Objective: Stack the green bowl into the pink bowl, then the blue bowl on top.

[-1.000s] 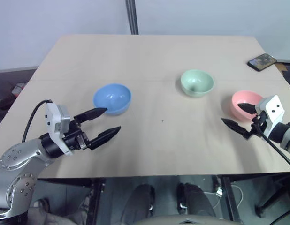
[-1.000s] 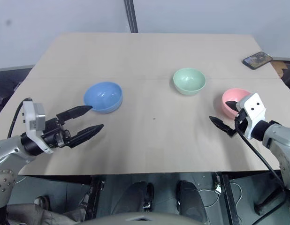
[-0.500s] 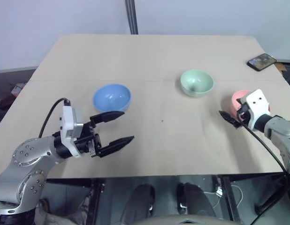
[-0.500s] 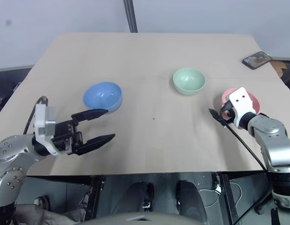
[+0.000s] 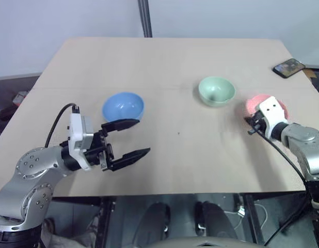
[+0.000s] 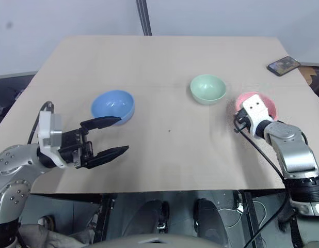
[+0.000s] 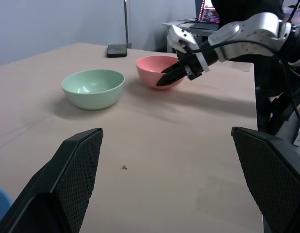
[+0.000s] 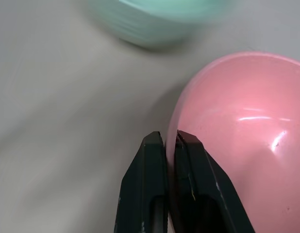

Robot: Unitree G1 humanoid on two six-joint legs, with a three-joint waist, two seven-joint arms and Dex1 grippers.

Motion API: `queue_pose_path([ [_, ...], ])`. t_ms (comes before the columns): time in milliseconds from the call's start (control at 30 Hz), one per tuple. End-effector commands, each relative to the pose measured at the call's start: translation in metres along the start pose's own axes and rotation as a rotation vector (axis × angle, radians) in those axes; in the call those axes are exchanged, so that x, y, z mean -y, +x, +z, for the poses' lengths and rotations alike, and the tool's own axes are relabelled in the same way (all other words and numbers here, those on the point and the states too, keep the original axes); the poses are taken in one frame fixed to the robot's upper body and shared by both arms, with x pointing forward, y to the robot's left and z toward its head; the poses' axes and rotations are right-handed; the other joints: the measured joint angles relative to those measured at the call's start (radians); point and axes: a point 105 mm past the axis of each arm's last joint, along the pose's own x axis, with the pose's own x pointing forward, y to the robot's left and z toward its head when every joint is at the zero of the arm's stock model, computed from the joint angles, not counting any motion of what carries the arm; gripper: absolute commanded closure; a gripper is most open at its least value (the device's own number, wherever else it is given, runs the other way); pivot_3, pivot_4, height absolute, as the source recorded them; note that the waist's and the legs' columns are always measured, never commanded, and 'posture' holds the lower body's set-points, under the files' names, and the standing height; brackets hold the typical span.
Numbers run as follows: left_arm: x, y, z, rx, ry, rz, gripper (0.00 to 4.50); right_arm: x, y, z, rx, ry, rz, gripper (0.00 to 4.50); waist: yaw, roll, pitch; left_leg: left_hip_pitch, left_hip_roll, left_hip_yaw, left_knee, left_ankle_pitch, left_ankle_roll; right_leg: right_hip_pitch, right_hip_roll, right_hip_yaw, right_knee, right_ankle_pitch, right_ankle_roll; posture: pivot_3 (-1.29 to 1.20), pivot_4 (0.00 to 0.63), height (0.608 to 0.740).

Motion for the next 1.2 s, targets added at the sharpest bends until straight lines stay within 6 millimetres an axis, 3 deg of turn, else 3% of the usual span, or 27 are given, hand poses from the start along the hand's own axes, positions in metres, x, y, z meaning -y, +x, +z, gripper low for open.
queue_pose_path([
  [33, 0.008, 0.003, 0.003, 0.010, -0.003, -0.067, 0.00, -0.059, -0.012, 0.038, 0.172, -0.093, 0.323, 4.49, 0.000, 0.000, 0.000, 0.000, 0.000, 0.000, 0.000, 0.000, 0.000, 0.000, 0.000, 0.000, 0.000, 0.000, 0.000, 0.00, 0.150, 0.740],
  [133, 0.004, 0.005, 0.002, 0.011, -0.001, -0.064, 0.00, -0.093, -0.009, 0.045, 0.212, -0.141, 0.469, 4.49, 0.000, 0.000, 0.000, 0.000, 0.000, 0.000, 0.000, 0.000, 0.000, 0.000, 0.000, 0.000, 0.000, 0.000, 0.000, 0.00, 0.150, 0.740],
  [367, -0.004, 0.006, 0.006, 0.019, 0.013, -0.032, 0.00, -0.135, 0.025, 0.031, 0.158, -0.228, 0.653, 4.49, -0.002, -0.001, 0.000, 0.001, 0.000, 0.000, 0.002, 0.000, 0.000, 0.001, 0.000, 0.000, 0.001, -0.002, -0.002, 0.00, 0.150, 0.740],
  [467, -0.004, 0.005, 0.008, 0.015, 0.013, -0.029, 0.00, -0.136, 0.031, 0.030, 0.159, -0.268, 0.640, 3.39, -0.002, -0.002, 0.000, 0.001, 0.000, 0.000, 0.001, 0.001, -0.002, 0.001, 0.000, 0.000, 0.001, 0.000, -0.001, 0.00, 0.150, 0.740],
  [533, -0.003, 0.005, 0.008, 0.010, 0.011, -0.023, 0.00, -0.129, 0.025, 0.043, 0.191, -0.337, 0.594, 2.48, 0.001, -0.002, 0.000, 0.000, 0.000, 0.000, 0.001, 0.002, -0.004, 0.000, 0.000, 0.000, 0.000, 0.000, 0.000, 0.00, 0.150, 0.740],
  [600, -0.002, 0.004, 0.007, 0.009, 0.007, -0.011, 0.00, -0.123, 0.012, 0.072, 0.266, -0.291, 0.578, 1.66, 0.001, -0.002, 0.001, -0.001, -0.001, 0.000, 0.001, 0.002, -0.004, 0.000, -0.001, 0.000, 0.000, 0.000, 0.000, 0.00, 0.150, 0.740],
  [700, -0.001, 0.003, 0.006, 0.009, 0.006, 0.010, 0.00, -0.113, -0.010, 0.109, 0.366, -0.240, 0.601, 1.66, -0.003, -0.001, 0.003, -0.001, 0.000, 0.000, 0.001, 0.002, -0.004, 0.000, -0.002, 0.000, 0.000, 0.000, 0.000, 0.00, 0.150, 0.740],
  [800, 0.000, 0.005, 0.005, 0.023, -0.006, 0.024, 0.00, -0.074, -0.009, 0.138, 0.409, -0.242, 0.458, 1.66, -0.002, -0.001, 0.003, 0.000, 0.000, -0.002, 0.001, 0.001, -0.001, -0.001, -0.002, -0.001, 0.001, 0.000, -0.001, 0.00, 0.150, 0.740],
  [867, 0.000, 0.006, 0.003, 0.027, -0.008, 0.030, 0.00, -0.044, 0.006, 0.136, 0.377, -0.262, 0.322, 1.66, 0.001, -0.002, 0.002, 0.001, 0.000, -0.002, 0.001, 0.001, -0.002, 0.000, -0.002, -0.001, 0.001, -0.001, -0.004, 0.00, 0.150, 0.740],
  [967, -0.001, 0.008, 0.002, 0.034, -0.008, 0.039, 0.00, -0.013, 0.037, 0.111, 0.286, -0.351, 0.214, 1.66, 0.001, -0.004, 0.001, 0.001, -0.001, -0.002, 0.001, 0.001, -0.002, 0.000, -0.004, -0.002, 0.000, -0.001, -0.004, 0.00, 0.150, 0.740],
  [1200, 0.002, 0.007, 0.000, 0.043, -0.028, 0.044, 0.00, -0.001, 0.092, 0.065, 0.171, -0.422, 0.229, 1.66, -0.022, -0.003, 0.002, -0.001, -0.002, 0.003, -0.001, 0.003, -0.005, -0.003, -0.001, 0.003, 0.000, 0.001, -0.001, 0.00, 0.150, 0.740],
])
